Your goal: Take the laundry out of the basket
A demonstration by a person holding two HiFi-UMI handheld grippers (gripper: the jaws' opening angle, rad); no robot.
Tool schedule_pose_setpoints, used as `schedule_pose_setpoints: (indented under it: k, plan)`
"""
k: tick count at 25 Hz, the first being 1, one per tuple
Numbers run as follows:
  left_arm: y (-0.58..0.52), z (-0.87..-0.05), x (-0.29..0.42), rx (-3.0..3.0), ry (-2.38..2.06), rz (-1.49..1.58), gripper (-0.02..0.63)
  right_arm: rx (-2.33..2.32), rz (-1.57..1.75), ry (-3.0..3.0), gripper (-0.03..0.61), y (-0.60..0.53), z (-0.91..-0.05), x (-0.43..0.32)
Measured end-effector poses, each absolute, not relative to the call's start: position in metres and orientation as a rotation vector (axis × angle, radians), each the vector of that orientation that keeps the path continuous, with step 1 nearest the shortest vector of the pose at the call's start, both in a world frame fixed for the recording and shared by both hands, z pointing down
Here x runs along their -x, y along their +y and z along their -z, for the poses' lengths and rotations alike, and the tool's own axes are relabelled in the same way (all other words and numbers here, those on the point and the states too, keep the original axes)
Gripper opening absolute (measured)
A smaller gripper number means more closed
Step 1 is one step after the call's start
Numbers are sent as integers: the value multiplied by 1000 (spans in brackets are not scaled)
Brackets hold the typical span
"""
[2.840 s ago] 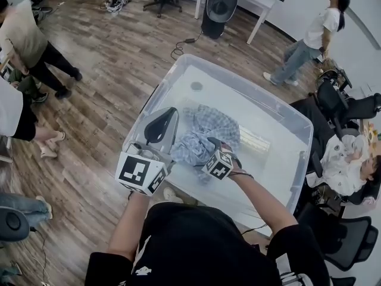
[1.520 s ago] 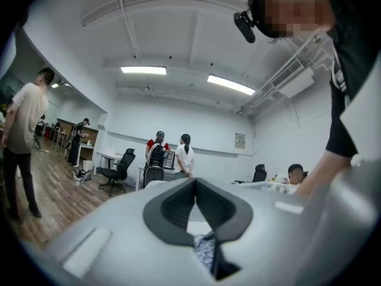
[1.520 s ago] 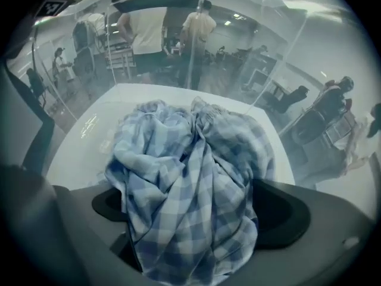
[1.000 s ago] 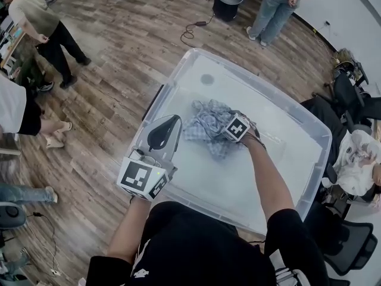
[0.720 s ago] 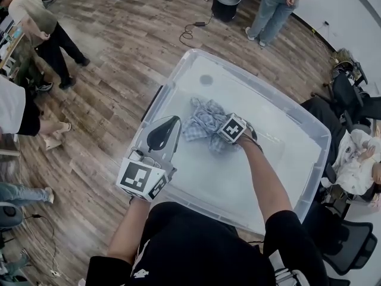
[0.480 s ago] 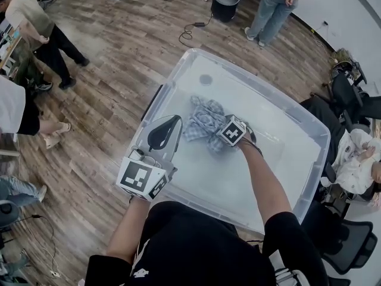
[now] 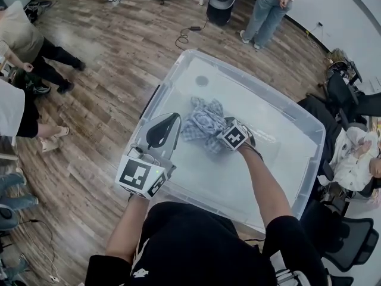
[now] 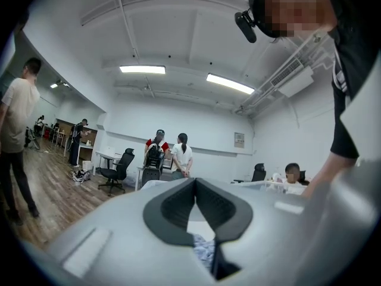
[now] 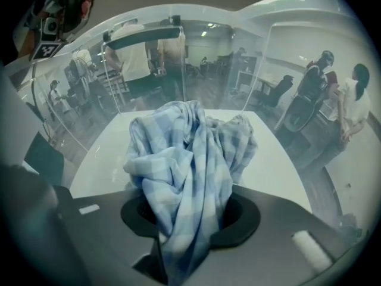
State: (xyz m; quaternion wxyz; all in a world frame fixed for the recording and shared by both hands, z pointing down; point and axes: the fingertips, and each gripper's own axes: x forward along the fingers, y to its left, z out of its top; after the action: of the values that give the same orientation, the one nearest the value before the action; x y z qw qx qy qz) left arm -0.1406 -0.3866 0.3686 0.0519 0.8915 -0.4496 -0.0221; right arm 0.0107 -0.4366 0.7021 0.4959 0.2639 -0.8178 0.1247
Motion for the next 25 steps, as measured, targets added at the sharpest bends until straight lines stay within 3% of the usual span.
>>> schedule_pose_setpoints:
  k: [25]
  plan:
    - [-352,-342,69,-2771,-1300,171,9,-976,-155,-2448,175,-368,-453,-39]
